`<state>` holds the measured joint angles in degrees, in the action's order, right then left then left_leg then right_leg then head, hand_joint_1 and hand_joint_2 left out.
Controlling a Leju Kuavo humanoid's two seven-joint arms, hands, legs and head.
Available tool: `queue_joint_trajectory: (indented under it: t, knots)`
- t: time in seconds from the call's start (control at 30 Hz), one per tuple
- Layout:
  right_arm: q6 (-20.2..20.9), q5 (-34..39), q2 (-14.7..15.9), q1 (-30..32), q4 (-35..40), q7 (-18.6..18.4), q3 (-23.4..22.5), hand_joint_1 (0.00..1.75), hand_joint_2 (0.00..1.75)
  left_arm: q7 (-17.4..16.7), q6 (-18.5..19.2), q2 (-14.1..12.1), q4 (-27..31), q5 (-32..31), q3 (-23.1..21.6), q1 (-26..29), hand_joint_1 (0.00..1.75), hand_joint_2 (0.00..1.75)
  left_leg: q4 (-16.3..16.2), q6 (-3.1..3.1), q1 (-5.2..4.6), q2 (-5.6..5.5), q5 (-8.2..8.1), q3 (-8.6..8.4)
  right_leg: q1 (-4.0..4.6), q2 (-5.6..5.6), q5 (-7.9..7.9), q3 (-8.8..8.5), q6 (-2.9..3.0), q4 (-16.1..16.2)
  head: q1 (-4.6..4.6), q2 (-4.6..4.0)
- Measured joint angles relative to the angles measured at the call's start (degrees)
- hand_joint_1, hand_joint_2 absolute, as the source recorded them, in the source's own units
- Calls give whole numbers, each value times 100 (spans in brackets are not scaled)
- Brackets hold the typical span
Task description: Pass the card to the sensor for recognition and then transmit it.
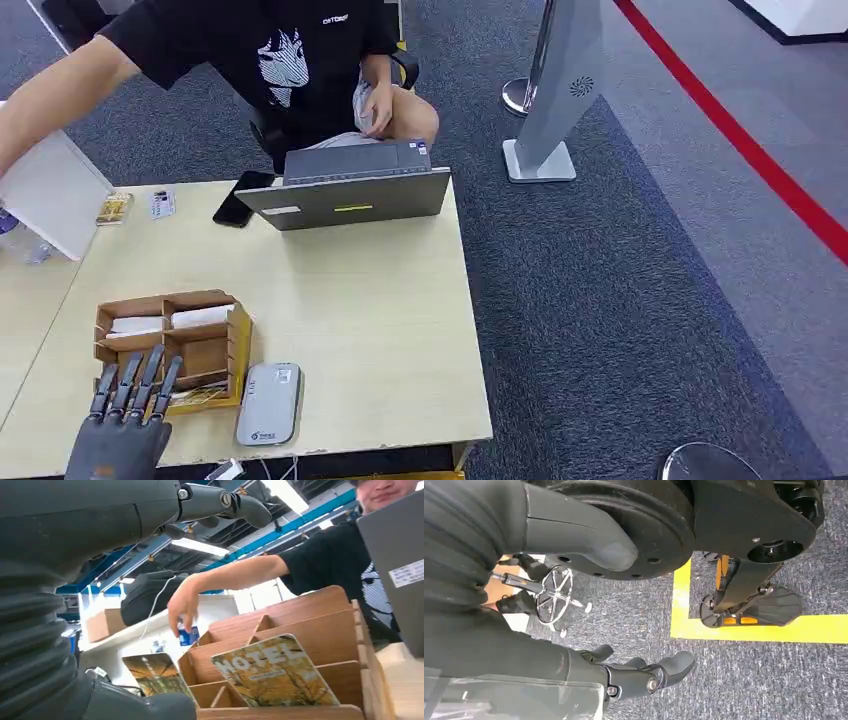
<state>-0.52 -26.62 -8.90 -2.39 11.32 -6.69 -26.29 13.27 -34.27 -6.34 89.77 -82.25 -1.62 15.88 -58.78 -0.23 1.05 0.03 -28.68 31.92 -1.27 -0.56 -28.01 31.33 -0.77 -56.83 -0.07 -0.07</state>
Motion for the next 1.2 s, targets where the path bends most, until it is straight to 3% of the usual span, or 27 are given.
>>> queue_joint_trajectory:
  t: [0.9, 0.93, 1.2]
  knots:
    - [44, -114, 2, -8, 11, -20, -39, 0, 175, -251, 31, -376, -671, 208, -885, -436, 3, 175, 0, 0, 0, 1, 0, 0, 0, -2, 0, 2, 0, 0, -2, 0]
    - [44, -114, 2, -8, 11, -20, -39, 0, 175, -254, 33, -385, -684, 219, -887, -441, 175, 175, 0, 0, 0, 1, 0, 0, 0, -2, 0, 2, 0, 0, -2, 0]
    - [44, -157, 2, -11, 11, -26, -52, 0, 175, -278, 120, -494, -728, 446, -951, -441, 175, 175, 0, 0, 0, 1, 0, 1, 0, -2, 0, 1, 0, 0, -2, 0]
